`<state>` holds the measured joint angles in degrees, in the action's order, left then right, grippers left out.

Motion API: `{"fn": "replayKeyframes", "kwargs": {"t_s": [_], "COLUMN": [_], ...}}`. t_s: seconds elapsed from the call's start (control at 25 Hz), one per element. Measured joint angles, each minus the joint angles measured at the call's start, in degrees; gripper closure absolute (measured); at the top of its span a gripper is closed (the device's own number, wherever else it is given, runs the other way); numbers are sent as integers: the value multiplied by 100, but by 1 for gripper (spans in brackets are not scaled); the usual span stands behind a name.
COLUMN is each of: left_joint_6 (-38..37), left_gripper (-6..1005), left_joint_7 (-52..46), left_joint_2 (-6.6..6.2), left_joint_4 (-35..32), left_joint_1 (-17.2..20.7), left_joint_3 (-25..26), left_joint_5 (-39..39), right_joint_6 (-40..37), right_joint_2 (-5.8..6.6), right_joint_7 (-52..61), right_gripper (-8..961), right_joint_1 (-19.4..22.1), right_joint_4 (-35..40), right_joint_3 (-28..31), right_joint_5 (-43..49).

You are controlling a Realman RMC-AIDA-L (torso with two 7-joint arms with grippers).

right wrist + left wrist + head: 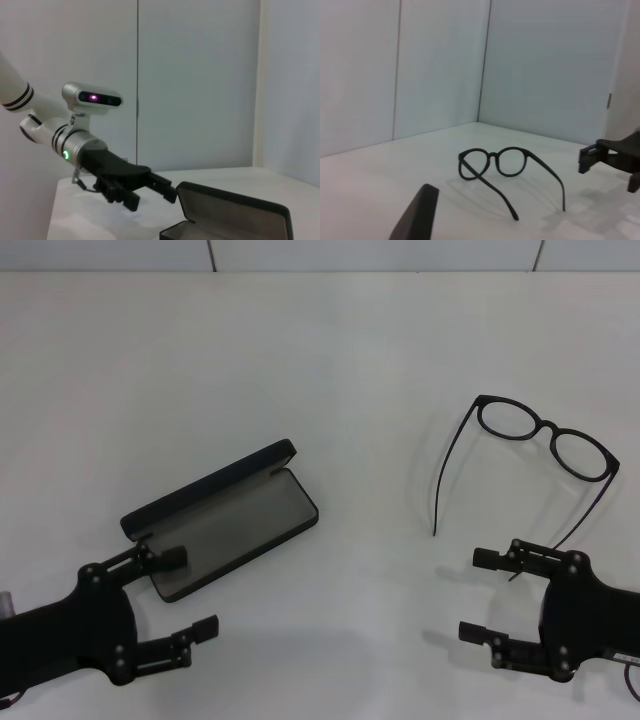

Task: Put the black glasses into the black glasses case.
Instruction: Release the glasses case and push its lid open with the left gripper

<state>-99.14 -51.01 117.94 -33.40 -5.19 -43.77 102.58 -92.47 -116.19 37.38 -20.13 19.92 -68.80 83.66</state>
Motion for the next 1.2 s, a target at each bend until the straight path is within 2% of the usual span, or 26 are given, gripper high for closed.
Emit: {"fn": "replayKeyframes", "kwargs": {"t_s": [0.6, 0.72, 0.92, 1.04, 1.12, 1.2], "left_joint_6": [-76, -295, -663, -720, -721, -711], "left_gripper": [140, 141, 142, 142, 143, 143], "left_joint_7": [-225, -853, -2776, -3695, -3894, -4634], "left_joint_2": [18, -10, -137, -176, -175, -146], "left_joint_4": [20, -4, -340, -939, -1121, -1900], "left_joint_1": [-6, -84, -350, -471, -497, -735], "left_joint_3": [-18, -3, 1, -22, -33, -53], "left_joint_5": [38, -26, -137, -106, -73, 269], "right_joint_6": [-4, -5, -8, -7, 6, 13], "right_joint_2": [0, 0, 0, 0, 0, 0], "right_joint_7": [-4, 3, 14, 20, 26, 29], "right_gripper": [244, 243, 243, 243, 243, 243], "right_joint_1": [0, 3, 9, 9, 4, 2], "right_joint_4": [-6, -6, -6, -23, -44, -54], "right_joint_3": [7, 14, 16, 17, 16, 14], "right_joint_5": [-80, -80, -79, -79, -79, -78]}}
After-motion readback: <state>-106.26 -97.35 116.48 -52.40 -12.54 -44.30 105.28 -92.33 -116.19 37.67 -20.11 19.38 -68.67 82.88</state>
